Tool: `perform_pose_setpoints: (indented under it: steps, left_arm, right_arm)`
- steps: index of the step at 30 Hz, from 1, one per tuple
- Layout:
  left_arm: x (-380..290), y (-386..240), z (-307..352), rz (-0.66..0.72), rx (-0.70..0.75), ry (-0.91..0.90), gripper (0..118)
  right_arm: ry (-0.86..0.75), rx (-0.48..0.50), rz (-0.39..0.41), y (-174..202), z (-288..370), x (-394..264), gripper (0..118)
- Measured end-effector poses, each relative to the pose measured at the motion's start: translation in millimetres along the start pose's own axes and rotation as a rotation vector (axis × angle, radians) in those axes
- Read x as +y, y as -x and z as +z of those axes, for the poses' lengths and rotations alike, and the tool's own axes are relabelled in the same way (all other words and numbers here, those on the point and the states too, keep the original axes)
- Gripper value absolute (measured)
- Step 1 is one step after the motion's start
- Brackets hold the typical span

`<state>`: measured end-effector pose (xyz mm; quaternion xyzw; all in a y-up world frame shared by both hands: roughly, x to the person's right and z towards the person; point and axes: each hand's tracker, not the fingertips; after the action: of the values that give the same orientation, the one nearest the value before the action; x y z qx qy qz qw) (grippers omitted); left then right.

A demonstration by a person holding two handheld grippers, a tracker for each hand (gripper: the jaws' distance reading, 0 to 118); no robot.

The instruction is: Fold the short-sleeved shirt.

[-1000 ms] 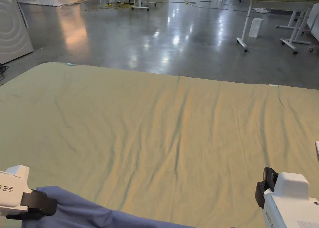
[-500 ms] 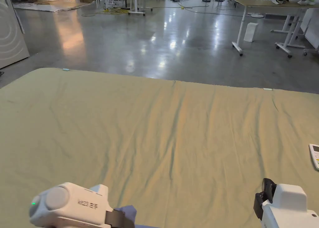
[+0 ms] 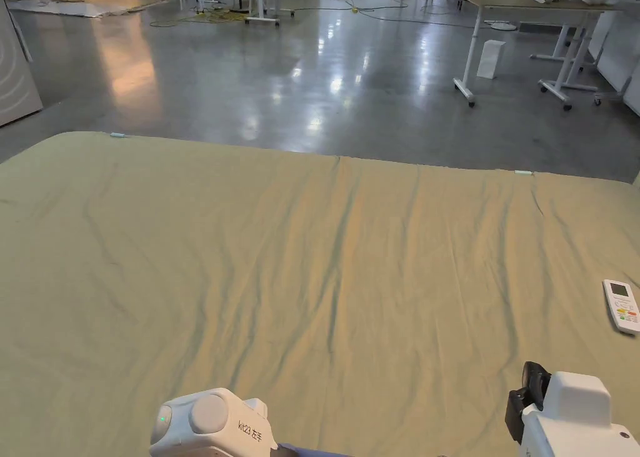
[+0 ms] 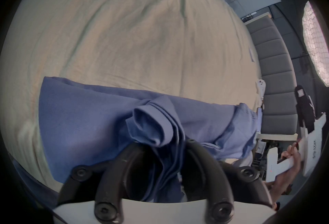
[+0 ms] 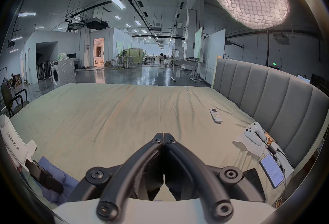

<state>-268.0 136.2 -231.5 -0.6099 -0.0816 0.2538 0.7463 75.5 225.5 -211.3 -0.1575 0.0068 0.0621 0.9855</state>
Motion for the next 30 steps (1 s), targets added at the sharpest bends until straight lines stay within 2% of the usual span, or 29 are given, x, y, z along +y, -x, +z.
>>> perform_pose_setpoints:
  steps: [2,8,10,12,13,14,15,20,27,30]
  left_arm:
    - [-8,-9,16,-0.02,-0.037,-0.011,64]
    - [-19,-6,65,0.007,-0.112,-0.107,64]
    - [-8,33,60,-0.025,-0.109,-0.149,52]
    - [-12,37,59,-0.052,-0.043,-0.169,40]
    - [-28,21,57,-0.06,-0.003,-0.163,40]
    - [-29,22,51,-0.062,0.025,-0.154,26]
    - [-31,22,43,-0.066,0.044,-0.134,21]
    - [-27,29,5,-0.099,-0.052,-0.106,19]
    - [-40,-12,-12,-0.203,-0.114,-0.106,14]
    - [-43,-11,-31,-0.22,-0.055,-0.084,13]
  right_arm:
    - [0.003,0.001,-0.005,-1,-1,0,0]
    - [0.017,0.002,-0.037,-1,-3,5,0]
    - [0.014,0.008,-0.036,1,-3,5,0]
    - [0.018,0.012,-0.033,3,-4,5,0]
    - [0.02,0.017,-0.032,4,-4,4,0]
    - [0.021,0.018,-0.032,5,-4,3,0]
    - [0.024,0.02,-0.034,6,-5,2,0]
    - [0.037,0.031,-0.032,9,-9,-6,0]
    - [0.044,0.024,-0.025,7,-8,-5,0]
    - [0.044,0.021,-0.027,5,-8,-5,0]
